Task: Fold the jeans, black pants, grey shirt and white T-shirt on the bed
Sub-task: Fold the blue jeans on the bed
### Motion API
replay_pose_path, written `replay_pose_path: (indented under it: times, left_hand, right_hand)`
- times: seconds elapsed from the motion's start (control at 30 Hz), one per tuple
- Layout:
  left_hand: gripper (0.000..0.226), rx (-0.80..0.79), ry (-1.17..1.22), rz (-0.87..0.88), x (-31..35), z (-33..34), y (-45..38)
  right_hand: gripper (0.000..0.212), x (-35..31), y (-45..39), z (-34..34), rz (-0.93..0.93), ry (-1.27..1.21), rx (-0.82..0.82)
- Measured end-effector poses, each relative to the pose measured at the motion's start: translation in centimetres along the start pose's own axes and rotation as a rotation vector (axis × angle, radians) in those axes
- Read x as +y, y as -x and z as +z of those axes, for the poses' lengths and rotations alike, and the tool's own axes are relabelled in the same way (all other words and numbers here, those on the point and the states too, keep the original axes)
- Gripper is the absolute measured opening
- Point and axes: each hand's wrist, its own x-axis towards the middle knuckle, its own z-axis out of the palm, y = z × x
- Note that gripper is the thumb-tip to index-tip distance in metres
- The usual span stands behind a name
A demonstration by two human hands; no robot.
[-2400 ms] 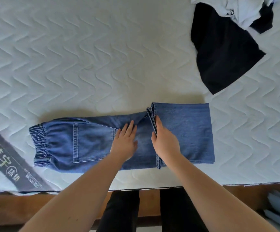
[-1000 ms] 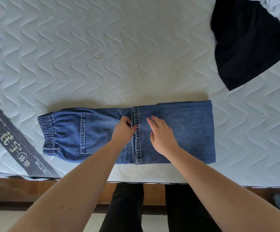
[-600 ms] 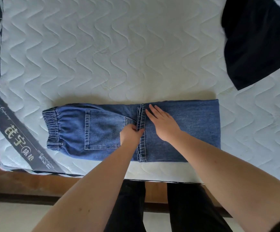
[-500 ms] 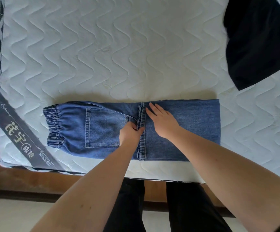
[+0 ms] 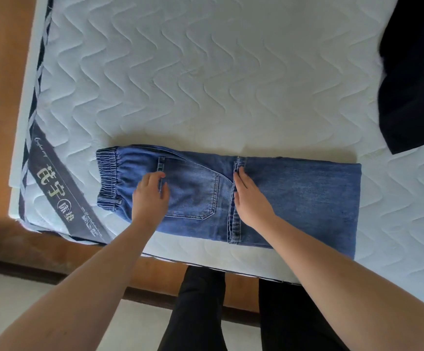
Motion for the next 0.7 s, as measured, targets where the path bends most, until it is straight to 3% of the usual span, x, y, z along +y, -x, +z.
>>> replay_pose_path:
  times: [0.1, 0.2, 0.37, 0.47, 0.63, 0.7]
  left_hand:
    - [0.028, 0.099, -0.055, -0.09, -2.9, -1.5, -1.5]
    - [0.046, 0.192, -0.029, -0.294, -5.9, -2.7, -2.8]
    - [0.084, 0.051, 0.131, -0.604, -9.4, -4.0, -4.4]
    - [0.073, -0.022, 0.304, -0.628, -10.6, -4.4, -5.5]
    - [0.041, -0.13, 0.499, -0.648, -12.2, -5.3, -6.6]
    - [0.04, -0.139, 0.561, -0.645, -12.2, -5.7, -6.6]
  right_hand:
    - [0.055, -0.6, 0.1, 0.2, 0.019, 0.006, 0.006]
    - [0.052, -1.7, 0.3, 0.1, 0.124, 0.0, 0.084]
    - [0.046, -4.1, -1.4, -0.6, 0.348, 0.093, 0.11]
    - [0.049, -4.9, -2.2, -1.1, 0.377, 0.152, 0.085]
    - [0.044, -5.3, -1.4, -1.3, 0.31, 0.046, 0.209]
    - [0.048, -5.4, -1.1, -0.8, 0.277, 0.061, 0.213]
